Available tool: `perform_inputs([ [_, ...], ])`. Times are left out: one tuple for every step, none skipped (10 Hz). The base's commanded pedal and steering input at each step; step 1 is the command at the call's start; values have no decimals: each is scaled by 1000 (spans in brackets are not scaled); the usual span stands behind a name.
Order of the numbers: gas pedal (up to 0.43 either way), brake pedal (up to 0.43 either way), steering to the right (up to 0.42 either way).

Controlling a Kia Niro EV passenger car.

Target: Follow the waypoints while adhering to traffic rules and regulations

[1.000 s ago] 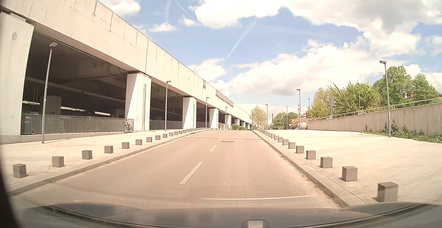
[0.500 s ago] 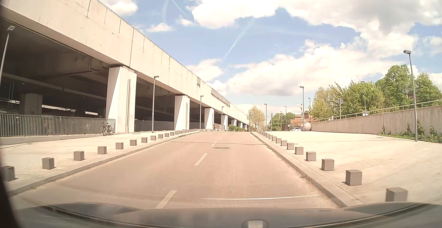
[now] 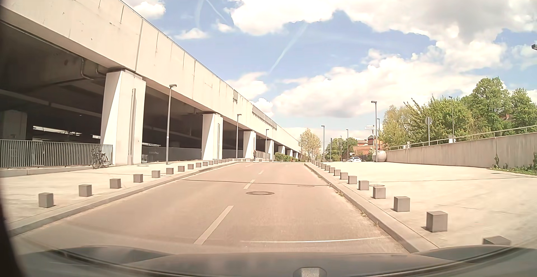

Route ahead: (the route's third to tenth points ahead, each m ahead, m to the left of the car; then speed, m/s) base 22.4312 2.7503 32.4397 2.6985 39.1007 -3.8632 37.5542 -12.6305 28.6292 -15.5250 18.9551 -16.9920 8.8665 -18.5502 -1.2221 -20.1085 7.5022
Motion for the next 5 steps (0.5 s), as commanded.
perform_inputs([
  [209, 18, 4],
  [209, 18, 0],
  [209, 18, 0],
  [189, 18, 0],
  [177, 18, 1],
])
